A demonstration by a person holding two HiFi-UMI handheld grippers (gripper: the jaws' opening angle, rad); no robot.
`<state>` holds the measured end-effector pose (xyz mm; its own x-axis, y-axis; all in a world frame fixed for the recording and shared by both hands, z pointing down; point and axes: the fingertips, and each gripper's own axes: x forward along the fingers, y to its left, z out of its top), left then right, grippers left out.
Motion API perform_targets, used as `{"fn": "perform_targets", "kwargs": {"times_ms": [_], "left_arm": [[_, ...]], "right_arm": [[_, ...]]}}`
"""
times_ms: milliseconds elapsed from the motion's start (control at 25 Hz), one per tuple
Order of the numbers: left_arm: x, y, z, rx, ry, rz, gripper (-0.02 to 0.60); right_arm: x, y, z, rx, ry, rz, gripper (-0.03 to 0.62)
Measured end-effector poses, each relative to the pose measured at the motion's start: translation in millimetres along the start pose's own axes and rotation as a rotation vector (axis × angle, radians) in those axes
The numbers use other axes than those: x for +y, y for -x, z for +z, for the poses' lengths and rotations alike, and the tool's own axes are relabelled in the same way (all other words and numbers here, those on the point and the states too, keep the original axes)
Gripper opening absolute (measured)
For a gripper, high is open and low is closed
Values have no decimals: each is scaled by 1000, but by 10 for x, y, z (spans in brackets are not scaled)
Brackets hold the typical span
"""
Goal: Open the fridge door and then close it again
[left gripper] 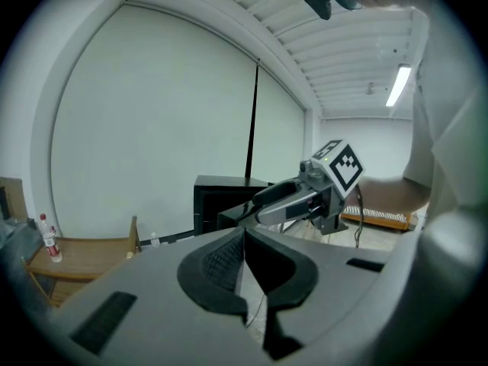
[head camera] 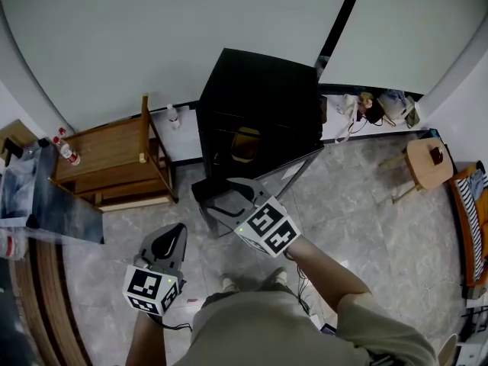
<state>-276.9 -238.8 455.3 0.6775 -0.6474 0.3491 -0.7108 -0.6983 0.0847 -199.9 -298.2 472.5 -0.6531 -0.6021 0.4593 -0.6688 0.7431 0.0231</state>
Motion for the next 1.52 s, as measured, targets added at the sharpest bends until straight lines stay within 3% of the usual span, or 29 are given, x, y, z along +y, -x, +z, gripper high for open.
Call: {"fn": "perform_targets", "kwargs": {"times_ms": [440,920,1240,1520], "left_arm": [[154,-20,-25,27,9,25,8],[470,-441,430,-69,-27,61,8],[678,-746,707,-115,-51,63,8],[789,-972,789,-124,-40,65,8]], "right_arm": [[-283,-308,104,27,10,-10,279],[-560,-525,222,41,-39,-18,279],[-712,-675,232,87,26,-58,279],[-965,-746,276,79,3,-108,205]]}}
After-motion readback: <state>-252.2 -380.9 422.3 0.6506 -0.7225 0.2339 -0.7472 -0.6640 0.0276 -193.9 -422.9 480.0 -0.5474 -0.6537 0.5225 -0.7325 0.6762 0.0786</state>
